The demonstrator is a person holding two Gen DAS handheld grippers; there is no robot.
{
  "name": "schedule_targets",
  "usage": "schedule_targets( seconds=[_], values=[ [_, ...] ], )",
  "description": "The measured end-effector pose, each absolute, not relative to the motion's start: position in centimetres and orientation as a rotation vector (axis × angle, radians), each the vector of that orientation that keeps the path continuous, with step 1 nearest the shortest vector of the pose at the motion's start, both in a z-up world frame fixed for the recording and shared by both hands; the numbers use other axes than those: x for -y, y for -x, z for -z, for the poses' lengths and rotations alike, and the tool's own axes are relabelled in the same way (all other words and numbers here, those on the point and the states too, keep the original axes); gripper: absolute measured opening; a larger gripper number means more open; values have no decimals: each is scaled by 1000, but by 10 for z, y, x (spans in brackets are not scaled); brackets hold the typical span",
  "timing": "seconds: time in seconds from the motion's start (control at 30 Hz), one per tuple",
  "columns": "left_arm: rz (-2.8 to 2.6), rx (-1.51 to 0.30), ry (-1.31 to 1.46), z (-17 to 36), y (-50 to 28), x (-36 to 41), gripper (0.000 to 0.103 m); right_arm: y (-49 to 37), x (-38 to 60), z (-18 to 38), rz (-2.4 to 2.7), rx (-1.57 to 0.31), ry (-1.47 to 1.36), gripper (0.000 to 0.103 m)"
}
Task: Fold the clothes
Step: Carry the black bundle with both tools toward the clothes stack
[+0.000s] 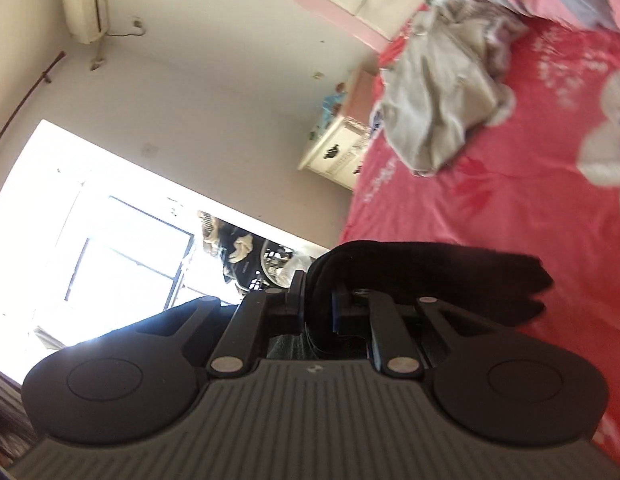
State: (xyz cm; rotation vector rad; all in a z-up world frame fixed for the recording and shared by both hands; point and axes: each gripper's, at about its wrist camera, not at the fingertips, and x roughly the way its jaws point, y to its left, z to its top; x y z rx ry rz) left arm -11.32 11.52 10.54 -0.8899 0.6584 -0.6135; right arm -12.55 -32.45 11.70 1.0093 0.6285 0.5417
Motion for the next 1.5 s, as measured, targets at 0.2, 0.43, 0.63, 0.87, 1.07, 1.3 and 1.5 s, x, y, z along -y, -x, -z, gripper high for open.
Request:
schedule_targets(
  seconds=[0.2,0.43,0.63,0.87,1.07,1.3,1.5],
  values=[
    [534,-601,964,-135,135,-162,9,105,288,-146,-600,-688,-971,10],
    [250,-420,937,-191,182,-276,9,25,148,-181,-768,-854,-818,10],
    [2,-219,858,-256,256,-372,9,-11,-31,-211,-1032,-864,-680,10],
    [-216,-358,808,-200,326,-386,9,6,-140,-121,-1202,-988,-796,10],
    [-323,-661,921,-52,343,-351,8,31,-138,53,-1016,-1370,-682,10],
    [-272,-608,862,-47,347,-342,8,40,-114,88,-983,-1397,-686,9],
    [-216,-539,770,-92,356,-334,8,41,-126,34,-1098,-1303,-634,9]
  ],
)
